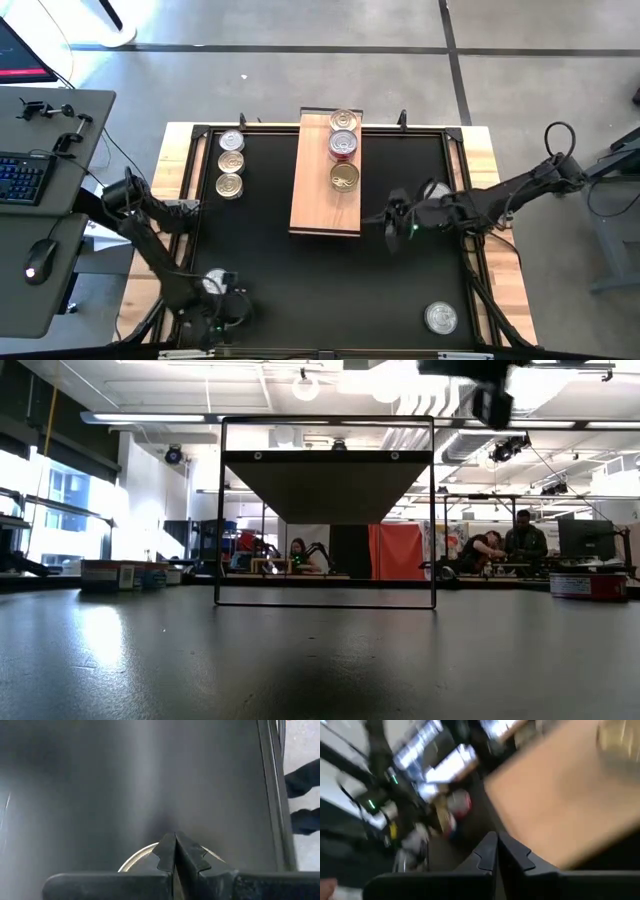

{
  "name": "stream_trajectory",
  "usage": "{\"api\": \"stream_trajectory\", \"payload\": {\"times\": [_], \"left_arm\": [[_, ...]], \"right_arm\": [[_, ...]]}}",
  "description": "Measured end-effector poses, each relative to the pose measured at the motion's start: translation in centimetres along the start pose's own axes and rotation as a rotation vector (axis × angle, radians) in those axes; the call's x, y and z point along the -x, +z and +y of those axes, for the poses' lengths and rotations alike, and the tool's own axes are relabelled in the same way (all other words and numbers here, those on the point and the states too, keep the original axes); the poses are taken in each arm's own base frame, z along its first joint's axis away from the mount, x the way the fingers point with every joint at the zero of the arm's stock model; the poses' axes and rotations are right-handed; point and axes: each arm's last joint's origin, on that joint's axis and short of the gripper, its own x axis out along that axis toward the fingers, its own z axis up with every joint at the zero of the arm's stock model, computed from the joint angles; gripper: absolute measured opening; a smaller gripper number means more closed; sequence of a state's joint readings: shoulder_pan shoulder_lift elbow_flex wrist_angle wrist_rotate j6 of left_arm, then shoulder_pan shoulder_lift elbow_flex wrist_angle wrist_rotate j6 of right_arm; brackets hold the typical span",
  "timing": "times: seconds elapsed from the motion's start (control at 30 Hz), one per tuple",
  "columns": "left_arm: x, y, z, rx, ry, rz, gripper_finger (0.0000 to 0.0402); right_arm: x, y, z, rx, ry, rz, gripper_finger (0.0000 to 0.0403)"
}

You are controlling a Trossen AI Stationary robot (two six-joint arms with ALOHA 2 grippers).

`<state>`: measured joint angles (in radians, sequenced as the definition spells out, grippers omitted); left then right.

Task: Stack canned seafood by type on shelf
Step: Stack the blue-pink tuna can on top of the blue-pink tuna can on the shelf

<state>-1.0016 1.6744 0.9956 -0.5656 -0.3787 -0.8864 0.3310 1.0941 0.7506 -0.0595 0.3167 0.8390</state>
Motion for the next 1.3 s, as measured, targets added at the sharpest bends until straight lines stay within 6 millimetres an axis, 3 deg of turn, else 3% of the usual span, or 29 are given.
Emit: {"api": "stream_trajectory", "payload": {"times": [0.1, 0.2, 0.4, 0.57, 0.77, 0.9, 1.03, 1.3], "left_arm": [[-2.0, 1.4, 0.3, -0.055, -0.04, 0.015, 0.0], [-2.3, 2.6, 0.7, -0.058, -0.1, 0.064, 0.0], [1.7, 4.8, 1.1, -0.036, -0.112, -0.049, 0.0], [4.5, 3.3, 0.5, 0.006, -0.154, -0.031, 0.0], [6.3, -1.0, -2.6, -0.031, -0.268, 0.09, 0.0], [6.9, -3.4, -2.9, 0.004, -0.222, 0.165, 0.0], [6.2, -4.5, -2.2, 0.02, -0.16, 0.192, 0.0], [3.1, -4.3, -1.1, 0.066, -0.174, 0.203, 0.0]], "right_arm": [[-0.4, -2.2, -0.1, -0.04, -0.051, 0.153, 0.0002], [-1.0, -4.0, 0.4, -0.062, -0.06, 0.22, 0.0001], [-3.1, -6.0, 1.3, -0.075, -0.026, 0.222, 0.0], [-4.6, -6.8, 1.5, -0.085, 0.004, 0.209, 0.0], [-5.4, -7.4, 1.8, -0.1, 0.041, 0.193, 0.0], [-5.4, -7.4, 1.9, -0.097, 0.041, 0.192, 0.0], [-5.5, -7.2, 1.7, -0.076, 0.036, 0.184, 0.0], [-5.7, -7.0, 1.5, -0.076, 0.027, 0.175, 0.0]]}}
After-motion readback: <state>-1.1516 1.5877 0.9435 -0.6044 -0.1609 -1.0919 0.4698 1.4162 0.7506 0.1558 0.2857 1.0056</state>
